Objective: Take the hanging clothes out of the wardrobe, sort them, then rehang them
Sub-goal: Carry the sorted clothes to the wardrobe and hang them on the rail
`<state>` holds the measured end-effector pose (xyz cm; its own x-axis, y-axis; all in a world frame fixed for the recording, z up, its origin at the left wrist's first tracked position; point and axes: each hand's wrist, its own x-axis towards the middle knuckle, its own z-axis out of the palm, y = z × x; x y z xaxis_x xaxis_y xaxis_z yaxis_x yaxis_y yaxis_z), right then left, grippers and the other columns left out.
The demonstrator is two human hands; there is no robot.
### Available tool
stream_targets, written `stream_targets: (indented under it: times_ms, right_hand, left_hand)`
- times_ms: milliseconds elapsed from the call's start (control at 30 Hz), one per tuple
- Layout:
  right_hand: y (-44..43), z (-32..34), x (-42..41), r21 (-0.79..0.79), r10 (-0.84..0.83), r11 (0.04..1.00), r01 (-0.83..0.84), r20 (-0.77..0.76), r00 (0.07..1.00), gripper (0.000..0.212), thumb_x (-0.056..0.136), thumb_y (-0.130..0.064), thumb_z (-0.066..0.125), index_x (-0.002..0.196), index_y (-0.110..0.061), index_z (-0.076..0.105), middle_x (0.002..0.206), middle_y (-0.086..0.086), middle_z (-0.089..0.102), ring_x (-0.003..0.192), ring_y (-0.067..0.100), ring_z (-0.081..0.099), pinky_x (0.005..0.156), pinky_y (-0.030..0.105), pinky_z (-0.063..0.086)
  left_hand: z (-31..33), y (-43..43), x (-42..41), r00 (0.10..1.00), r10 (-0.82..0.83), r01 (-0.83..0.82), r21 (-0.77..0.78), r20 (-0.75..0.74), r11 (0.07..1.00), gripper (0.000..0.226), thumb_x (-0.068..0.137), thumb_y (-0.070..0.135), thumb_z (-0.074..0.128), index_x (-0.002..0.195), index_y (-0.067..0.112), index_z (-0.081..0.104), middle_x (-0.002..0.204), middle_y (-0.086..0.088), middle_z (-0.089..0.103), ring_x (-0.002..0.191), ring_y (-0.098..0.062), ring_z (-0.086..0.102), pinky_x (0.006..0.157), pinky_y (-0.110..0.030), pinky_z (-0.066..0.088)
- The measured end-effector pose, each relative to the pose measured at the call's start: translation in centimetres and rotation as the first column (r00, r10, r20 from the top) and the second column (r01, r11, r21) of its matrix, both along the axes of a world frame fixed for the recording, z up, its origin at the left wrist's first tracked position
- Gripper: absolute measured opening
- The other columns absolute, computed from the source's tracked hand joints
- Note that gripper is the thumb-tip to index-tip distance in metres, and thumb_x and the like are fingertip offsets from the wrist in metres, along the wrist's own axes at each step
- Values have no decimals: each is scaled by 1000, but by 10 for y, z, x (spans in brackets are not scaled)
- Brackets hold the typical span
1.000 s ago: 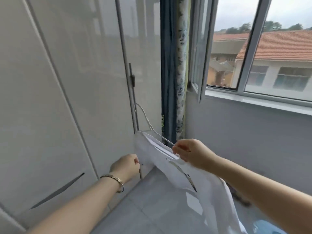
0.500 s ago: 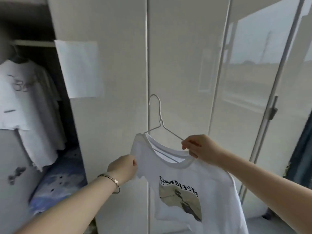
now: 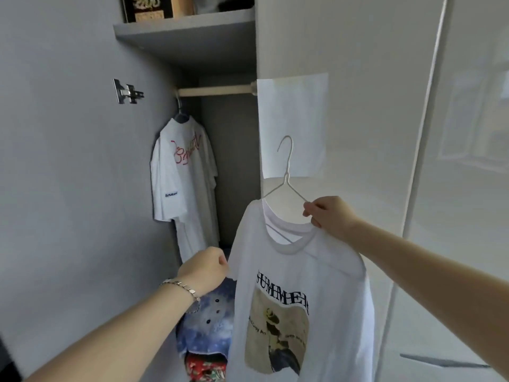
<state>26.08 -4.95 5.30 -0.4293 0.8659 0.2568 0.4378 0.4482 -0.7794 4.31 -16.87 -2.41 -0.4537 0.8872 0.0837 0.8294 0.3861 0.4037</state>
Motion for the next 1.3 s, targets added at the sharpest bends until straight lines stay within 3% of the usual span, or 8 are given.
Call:
stream_targets:
  times_ms: [233, 400, 500, 633, 800, 933, 1100, 1300]
  right_hand:
    - [65, 12, -163, 24, 69, 997, -69, -19, 997, 29, 97, -19, 43, 85, -4, 64, 63, -2, 54, 55, 13, 46, 51, 22, 35]
    - [125, 28, -267, 54, 129, 990, -127, -25, 991, 35, 98, -25, 42, 101, 1, 64, 93, 13, 66, 82, 27, 61, 71, 33, 48]
    - [160, 53, -323, 98, 144, 985, -140, -36, 989, 31, 99, -26, 40, 86, -4, 57, 77, 7, 57, 71, 23, 54, 62, 28, 41]
    - [196, 89, -386, 106, 130, 988, -116, -129, 983, 30, 99, -24, 40, 78, -7, 54, 66, 1, 45, 75, 23, 53, 67, 29, 40]
    - [238, 128, -441, 143, 8, 990, 20, -192, 981, 31, 98, -19, 43, 116, 2, 57, 115, 17, 62, 109, 33, 58, 83, 32, 46]
    - [262, 151, -475, 250, -81, 959, 134, -213, 974, 28, 98, -20, 43, 113, -3, 60, 112, 15, 64, 104, 31, 61, 83, 37, 49]
    - [279, 170, -508, 399, -108, 908, 130, -78, 991, 28, 99, -15, 40, 115, -3, 59, 115, 15, 63, 108, 32, 60, 84, 37, 48]
    - [277, 151, -553, 203, 121, 970, -135, 77, 990, 34, 98, -8, 36, 126, 1, 51, 129, 18, 54, 121, 32, 50, 84, 30, 43]
  left_hand:
    - [20, 49, -103, 990, 119, -117, 26, -81, 993, 18, 93, 20, 41, 88, 23, 58, 96, 5, 64, 88, -16, 60, 72, -25, 45]
    - [53, 108, -170, 968, 225, -212, 119, -109, 970, 22, 92, 20, 40, 96, 24, 62, 101, 8, 63, 87, -17, 61, 73, -26, 48]
    - [86, 143, -211, 957, 265, -243, 174, -115, 954, 23, 93, 20, 41, 99, 23, 62, 103, 6, 65, 88, -19, 62, 72, -26, 46]
    - [128, 174, -256, 944, 309, -276, 229, -120, 933, 20, 91, 18, 43, 95, 24, 61, 96, 6, 66, 88, -19, 65, 74, -26, 46]
    - [161, 199, -301, 925, 351, -299, 290, -147, 909, 18, 89, 19, 44, 88, 28, 59, 93, 6, 66, 87, -19, 66, 75, -28, 50]
    - [174, 212, -325, 923, 347, -285, 311, -166, 907, 21, 90, 19, 44, 98, 25, 62, 101, 6, 68, 92, -19, 65, 84, -33, 53]
    - [180, 223, -351, 934, 317, -249, 332, -167, 910, 18, 91, 18, 44, 94, 28, 58, 84, 9, 61, 78, -17, 60, 68, -23, 46]
    - [171, 223, -370, 917, 342, -253, 365, -206, 896, 17, 90, 20, 47, 94, 27, 62, 67, 14, 52, 70, -12, 53, 63, -21, 39]
